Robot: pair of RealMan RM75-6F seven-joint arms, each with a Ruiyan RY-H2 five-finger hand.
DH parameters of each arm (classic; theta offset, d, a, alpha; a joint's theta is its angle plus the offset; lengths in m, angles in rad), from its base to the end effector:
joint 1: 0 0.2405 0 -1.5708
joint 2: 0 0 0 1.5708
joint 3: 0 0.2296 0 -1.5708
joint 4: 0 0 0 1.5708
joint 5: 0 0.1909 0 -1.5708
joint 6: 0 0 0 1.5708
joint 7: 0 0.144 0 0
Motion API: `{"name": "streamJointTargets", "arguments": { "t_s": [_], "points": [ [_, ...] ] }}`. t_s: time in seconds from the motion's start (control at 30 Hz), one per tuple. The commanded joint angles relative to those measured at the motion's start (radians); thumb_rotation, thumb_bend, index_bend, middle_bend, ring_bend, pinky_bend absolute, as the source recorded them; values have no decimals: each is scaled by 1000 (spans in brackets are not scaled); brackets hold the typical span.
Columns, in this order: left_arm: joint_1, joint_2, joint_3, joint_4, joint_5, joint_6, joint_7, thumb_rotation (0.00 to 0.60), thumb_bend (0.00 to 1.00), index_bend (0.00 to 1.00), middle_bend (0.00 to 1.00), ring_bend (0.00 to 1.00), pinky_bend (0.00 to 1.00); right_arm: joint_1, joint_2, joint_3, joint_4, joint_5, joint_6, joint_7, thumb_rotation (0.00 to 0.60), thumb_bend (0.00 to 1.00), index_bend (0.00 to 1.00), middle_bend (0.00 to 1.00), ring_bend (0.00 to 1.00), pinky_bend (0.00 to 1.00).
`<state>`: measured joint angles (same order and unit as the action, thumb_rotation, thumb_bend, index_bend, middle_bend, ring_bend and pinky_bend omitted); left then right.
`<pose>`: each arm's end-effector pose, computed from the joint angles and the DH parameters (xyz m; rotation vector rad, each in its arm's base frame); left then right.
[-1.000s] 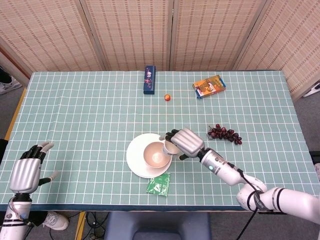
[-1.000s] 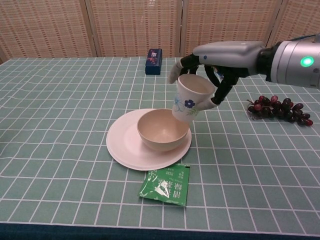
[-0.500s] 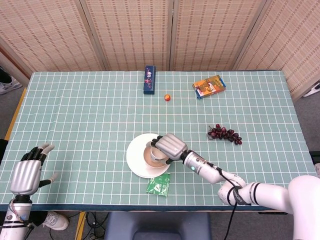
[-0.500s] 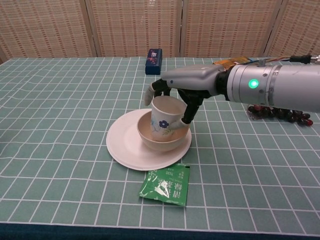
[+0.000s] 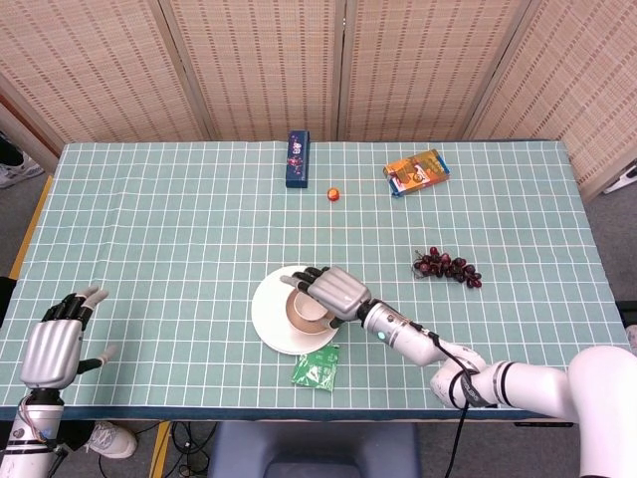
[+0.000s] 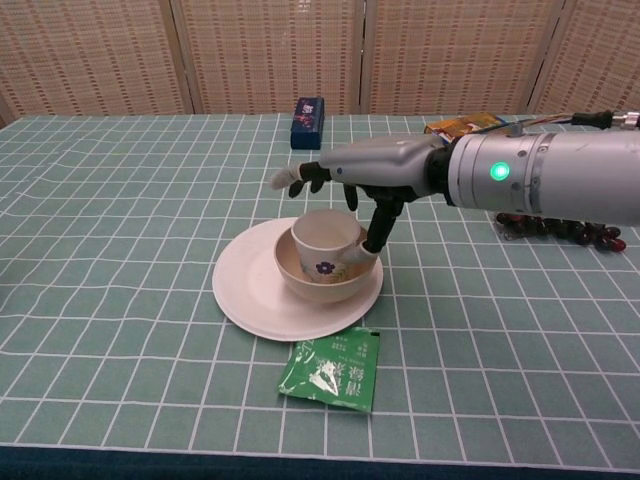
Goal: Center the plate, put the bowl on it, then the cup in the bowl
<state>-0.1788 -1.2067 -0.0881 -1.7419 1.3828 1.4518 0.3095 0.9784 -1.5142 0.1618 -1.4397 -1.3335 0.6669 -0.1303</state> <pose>-0.2434 0.2049 0.1356 -1.4023 -0.8434 -0.8485 -0.0598 -0.3280 -0.0235 2.3278 -0.7892 0.9248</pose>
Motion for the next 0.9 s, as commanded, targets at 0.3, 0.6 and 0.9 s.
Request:
{"name": "streamJointTargets", "arguments": {
  "t_s": [0.3,0.6,0.9],
  "points": [
    [-5,5,-7,6,-6,-9,-12,600,140,190,177,178,278,-173,262,-33,-221,-54,259,-24,600,224,0,138,95,300],
    [-12,-3,-12,14,-12,-17,-12,600,140,190,177,178,278,-422,399,-120,-310,-75,571,-154,600,255,75,245,185,361],
    [-11,-6,-16,9,-20,-10,4,600,140,190,177,178,278,-657,438,-197,-265,-109,818,-116,600,264,134,267,193,362]
  ]
}}
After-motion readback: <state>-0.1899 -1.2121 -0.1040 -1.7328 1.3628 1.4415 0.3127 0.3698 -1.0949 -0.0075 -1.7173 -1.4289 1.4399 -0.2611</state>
